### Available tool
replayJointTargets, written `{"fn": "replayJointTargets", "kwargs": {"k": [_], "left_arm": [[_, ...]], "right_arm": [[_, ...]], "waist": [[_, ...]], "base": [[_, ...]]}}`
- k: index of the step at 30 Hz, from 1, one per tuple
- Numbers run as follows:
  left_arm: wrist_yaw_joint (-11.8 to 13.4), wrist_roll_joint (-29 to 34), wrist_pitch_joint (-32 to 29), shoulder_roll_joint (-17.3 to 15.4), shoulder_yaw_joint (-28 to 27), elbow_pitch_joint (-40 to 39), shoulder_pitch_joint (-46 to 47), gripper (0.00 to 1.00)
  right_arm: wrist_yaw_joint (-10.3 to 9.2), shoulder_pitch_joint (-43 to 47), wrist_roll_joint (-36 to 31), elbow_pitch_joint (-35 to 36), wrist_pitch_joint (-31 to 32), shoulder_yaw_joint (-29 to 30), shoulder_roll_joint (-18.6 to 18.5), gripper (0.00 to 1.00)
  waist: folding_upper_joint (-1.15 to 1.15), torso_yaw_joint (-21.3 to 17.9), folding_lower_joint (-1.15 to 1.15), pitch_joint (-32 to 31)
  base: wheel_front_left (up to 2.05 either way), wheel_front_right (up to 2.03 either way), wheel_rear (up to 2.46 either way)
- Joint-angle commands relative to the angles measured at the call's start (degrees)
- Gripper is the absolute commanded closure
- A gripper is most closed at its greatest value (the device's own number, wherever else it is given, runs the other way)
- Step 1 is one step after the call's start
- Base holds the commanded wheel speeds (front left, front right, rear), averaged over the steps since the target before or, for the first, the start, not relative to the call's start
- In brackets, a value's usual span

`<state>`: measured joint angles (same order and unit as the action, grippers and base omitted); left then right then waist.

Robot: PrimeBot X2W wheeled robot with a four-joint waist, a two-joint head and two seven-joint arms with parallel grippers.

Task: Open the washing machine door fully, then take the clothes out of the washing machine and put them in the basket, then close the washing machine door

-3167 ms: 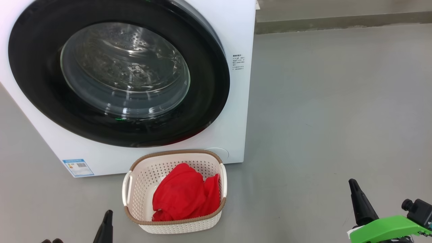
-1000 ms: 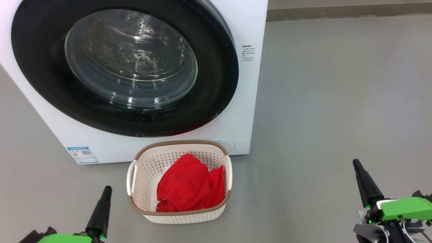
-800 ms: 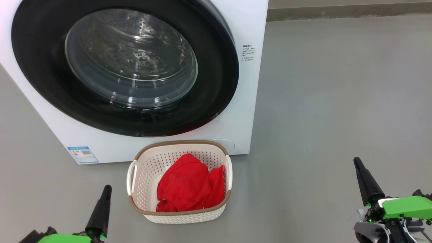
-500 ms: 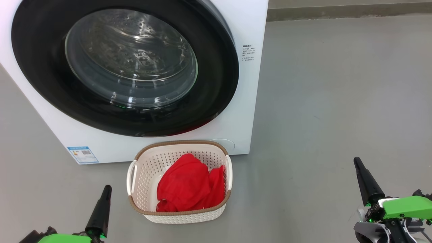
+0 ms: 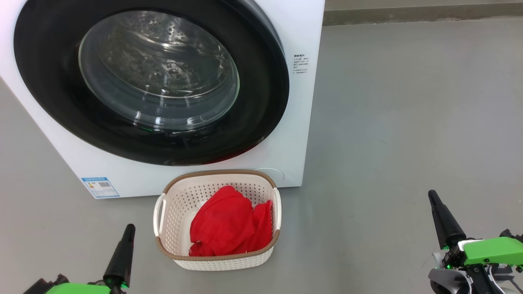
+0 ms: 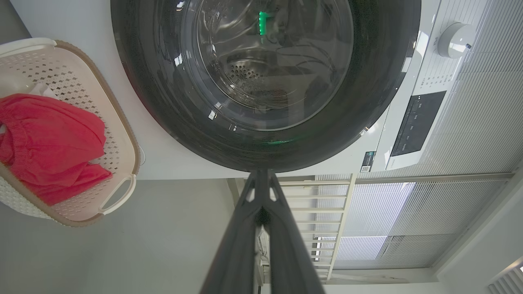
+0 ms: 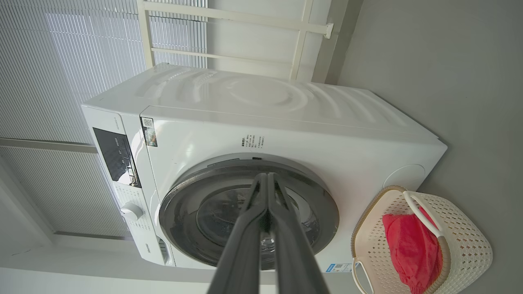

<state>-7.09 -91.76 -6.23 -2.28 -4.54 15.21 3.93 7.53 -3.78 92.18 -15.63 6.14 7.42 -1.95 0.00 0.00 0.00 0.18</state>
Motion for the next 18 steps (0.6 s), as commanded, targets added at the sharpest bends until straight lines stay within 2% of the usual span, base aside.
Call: {"fn": "replayJointTargets", "kwargs": {"k": [1, 18], "left_arm": [[-0.40, -0.39, -0.26, -0.60, -1.99, -1.15, 2.26, 1.00], [-0.40, -0.40, -0.26, -0.60, -1.98, -1.16, 2.26, 1.00]], "right_arm": [[-0.04, -2.41, -0.02, 1.60, 0.35, -0.90, -0.93, 1.00], [-0.04, -2.41, -0.01, 1.60, 0.35, -0.90, -0.93, 1.00]], "waist": [[0.00, 0.00, 0.00, 0.00], [0.00, 0.00, 0.00, 0.00]], "base": [[0.00, 0.00, 0.00], [0.00, 0.00, 0.00]]}}
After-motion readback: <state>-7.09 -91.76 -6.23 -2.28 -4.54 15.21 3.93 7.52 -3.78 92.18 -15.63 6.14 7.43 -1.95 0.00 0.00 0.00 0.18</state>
